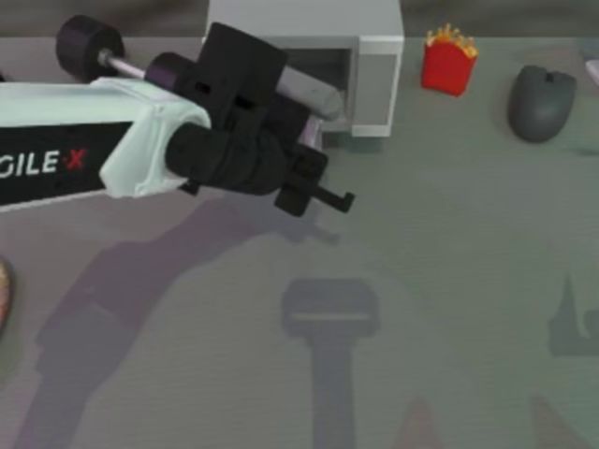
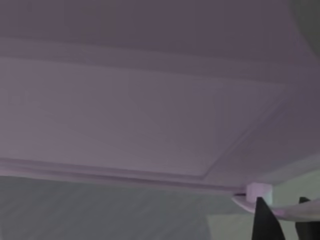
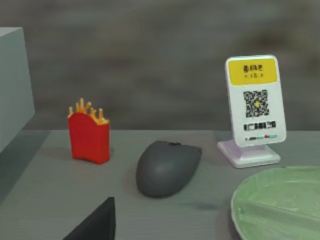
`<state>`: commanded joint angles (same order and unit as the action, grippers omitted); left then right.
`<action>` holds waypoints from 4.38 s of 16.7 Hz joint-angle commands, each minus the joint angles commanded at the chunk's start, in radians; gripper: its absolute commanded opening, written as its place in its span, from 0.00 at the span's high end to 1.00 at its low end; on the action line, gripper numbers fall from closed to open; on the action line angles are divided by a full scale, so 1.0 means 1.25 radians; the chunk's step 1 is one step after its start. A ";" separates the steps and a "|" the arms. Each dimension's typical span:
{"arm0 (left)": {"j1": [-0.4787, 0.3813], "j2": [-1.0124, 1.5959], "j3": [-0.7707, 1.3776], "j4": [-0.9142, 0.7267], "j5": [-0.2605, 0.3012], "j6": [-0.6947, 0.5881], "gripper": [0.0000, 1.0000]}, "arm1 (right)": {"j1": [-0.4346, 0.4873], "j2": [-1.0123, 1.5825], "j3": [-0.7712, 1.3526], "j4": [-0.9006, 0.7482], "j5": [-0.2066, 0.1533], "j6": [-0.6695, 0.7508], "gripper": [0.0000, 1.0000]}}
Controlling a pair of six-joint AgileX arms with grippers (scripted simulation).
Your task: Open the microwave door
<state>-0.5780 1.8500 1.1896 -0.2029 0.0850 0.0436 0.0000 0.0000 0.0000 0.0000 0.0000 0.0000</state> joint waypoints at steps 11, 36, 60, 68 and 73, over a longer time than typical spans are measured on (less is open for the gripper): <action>0.023 -0.017 -0.019 0.001 0.028 0.045 1.00 | 0.000 0.000 0.000 0.000 0.000 0.000 0.00; 0.035 -0.030 -0.031 0.000 0.058 0.078 1.00 | 0.000 0.000 0.000 0.000 0.000 0.000 0.00; 0.042 -0.032 -0.038 -0.003 0.066 0.091 1.00 | 0.000 0.000 0.000 0.000 0.000 0.000 0.00; 0.054 -0.043 -0.047 -0.007 0.096 0.124 1.00 | 0.000 0.000 0.000 0.000 0.000 0.000 0.00; 0.062 -0.045 -0.052 -0.011 0.105 0.139 1.00 | 0.000 0.000 0.000 0.000 0.000 0.000 0.00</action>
<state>-0.5003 1.7942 1.1244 -0.2161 0.2162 0.2170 0.0000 0.0000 0.0000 0.0000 0.0000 0.0000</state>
